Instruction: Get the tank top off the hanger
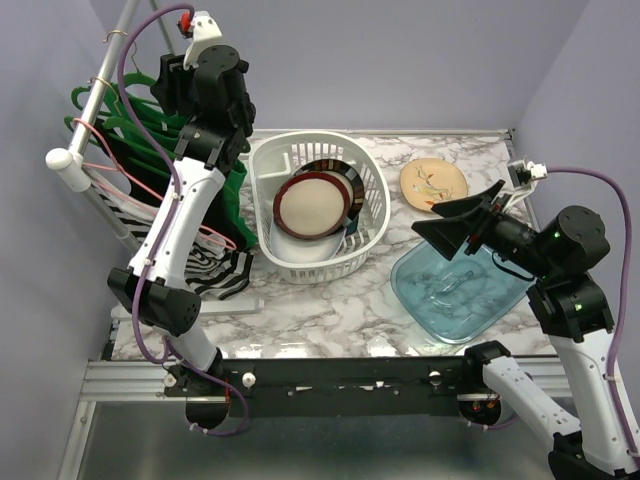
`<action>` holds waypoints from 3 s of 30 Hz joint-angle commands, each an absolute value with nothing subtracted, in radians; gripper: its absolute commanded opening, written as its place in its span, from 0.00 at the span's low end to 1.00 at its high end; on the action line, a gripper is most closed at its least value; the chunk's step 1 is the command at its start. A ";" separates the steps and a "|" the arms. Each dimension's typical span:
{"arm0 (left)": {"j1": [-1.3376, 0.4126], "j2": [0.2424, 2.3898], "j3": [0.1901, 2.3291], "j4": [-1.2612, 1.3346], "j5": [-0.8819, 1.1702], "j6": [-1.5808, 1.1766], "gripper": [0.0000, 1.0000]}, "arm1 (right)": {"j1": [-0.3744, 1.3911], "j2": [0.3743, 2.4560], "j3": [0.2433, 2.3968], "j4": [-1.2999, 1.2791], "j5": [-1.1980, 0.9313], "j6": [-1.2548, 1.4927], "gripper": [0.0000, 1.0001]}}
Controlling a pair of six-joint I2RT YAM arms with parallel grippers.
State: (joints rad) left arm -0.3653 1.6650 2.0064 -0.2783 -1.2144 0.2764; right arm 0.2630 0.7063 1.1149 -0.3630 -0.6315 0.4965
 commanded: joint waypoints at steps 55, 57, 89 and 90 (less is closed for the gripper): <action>-0.373 1.761 2.191 -0.108 -1.238 0.477 0.00 | 0.270 0.696 1.163 -0.429 -0.644 0.439 1.00; -0.388 1.758 2.189 -0.106 -1.235 0.480 0.00 | 0.270 0.692 1.163 -0.431 -0.643 0.436 1.00; -0.529 1.332 2.247 -0.578 -0.214 -0.067 0.00 | 0.270 0.909 1.406 -0.343 -0.745 0.427 0.96; -0.529 1.316 2.243 -0.575 -0.177 -0.086 0.00 | 0.270 0.943 1.446 -0.362 -0.750 0.410 0.95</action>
